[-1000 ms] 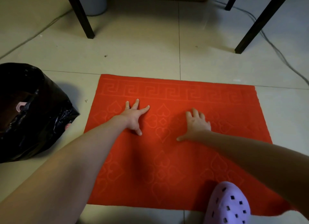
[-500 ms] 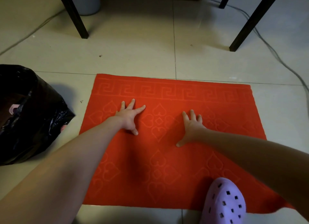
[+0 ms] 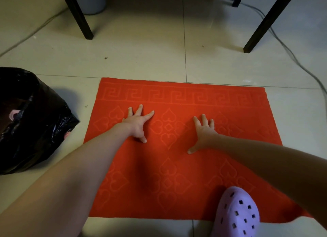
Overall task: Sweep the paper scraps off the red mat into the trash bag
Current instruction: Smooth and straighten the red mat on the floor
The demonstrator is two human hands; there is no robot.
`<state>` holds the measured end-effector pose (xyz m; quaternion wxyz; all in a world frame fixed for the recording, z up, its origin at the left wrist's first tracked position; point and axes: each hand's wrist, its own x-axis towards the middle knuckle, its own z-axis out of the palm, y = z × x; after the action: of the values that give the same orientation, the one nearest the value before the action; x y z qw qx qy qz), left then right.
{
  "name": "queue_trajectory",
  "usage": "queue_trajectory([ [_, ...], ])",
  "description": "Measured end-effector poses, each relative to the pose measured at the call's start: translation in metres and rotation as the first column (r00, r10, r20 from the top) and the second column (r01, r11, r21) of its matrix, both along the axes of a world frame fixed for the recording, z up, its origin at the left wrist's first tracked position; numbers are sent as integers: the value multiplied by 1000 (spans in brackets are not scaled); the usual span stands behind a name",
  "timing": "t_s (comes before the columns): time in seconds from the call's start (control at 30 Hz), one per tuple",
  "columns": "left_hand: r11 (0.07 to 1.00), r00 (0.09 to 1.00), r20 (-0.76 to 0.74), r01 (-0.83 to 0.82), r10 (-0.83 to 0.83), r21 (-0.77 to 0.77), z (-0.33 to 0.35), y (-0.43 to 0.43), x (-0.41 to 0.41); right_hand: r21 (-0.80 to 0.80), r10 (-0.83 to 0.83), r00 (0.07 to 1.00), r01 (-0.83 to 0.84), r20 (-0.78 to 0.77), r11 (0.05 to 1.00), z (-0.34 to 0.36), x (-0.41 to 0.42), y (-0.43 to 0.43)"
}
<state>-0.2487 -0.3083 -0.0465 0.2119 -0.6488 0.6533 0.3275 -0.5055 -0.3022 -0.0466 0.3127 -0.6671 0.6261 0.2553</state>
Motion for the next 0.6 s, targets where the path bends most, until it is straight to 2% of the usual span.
queue_trajectory([
  [0.6,1000,1000,20,12,-12,-1,1,0,-2,3,16,1000,-16,-27,1000,-1,3,-4],
])
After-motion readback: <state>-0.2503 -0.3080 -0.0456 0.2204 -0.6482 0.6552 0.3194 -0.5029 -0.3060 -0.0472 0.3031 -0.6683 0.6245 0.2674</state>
